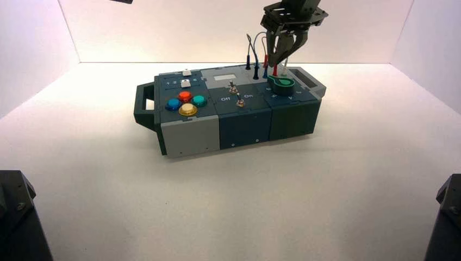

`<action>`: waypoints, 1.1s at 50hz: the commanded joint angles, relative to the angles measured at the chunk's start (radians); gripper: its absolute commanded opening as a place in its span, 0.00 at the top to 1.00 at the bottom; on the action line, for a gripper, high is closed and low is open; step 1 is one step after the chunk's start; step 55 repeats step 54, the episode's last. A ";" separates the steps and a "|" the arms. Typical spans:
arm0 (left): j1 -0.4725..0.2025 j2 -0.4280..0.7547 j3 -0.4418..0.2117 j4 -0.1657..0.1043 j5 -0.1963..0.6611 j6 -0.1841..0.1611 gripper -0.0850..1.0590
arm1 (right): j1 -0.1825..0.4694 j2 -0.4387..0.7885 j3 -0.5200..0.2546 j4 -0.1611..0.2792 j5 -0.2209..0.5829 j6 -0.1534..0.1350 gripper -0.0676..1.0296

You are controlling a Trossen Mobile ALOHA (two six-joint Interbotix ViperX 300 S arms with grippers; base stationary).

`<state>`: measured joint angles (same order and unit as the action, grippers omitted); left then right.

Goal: Insert the red wire.

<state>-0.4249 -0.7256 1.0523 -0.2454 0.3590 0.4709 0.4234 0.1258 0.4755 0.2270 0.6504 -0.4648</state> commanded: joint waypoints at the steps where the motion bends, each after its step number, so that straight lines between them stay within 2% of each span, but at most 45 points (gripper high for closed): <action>1: 0.009 -0.003 -0.009 -0.002 -0.009 -0.002 0.95 | 0.003 -0.054 -0.023 0.002 0.011 0.000 0.72; 8: 0.008 -0.002 -0.009 -0.002 -0.014 -0.002 0.95 | 0.003 -0.046 -0.032 -0.008 0.060 -0.002 0.72; 17: 0.009 -0.002 -0.002 -0.002 -0.031 -0.002 0.95 | 0.003 -0.058 -0.037 -0.009 0.083 0.002 0.72; 36: 0.021 0.009 0.020 -0.002 -0.077 0.000 0.95 | 0.003 -0.071 -0.029 -0.005 0.084 0.008 0.72; 55: 0.023 0.008 0.018 -0.002 -0.077 0.002 0.95 | 0.003 -0.061 -0.028 -0.006 0.084 0.008 0.72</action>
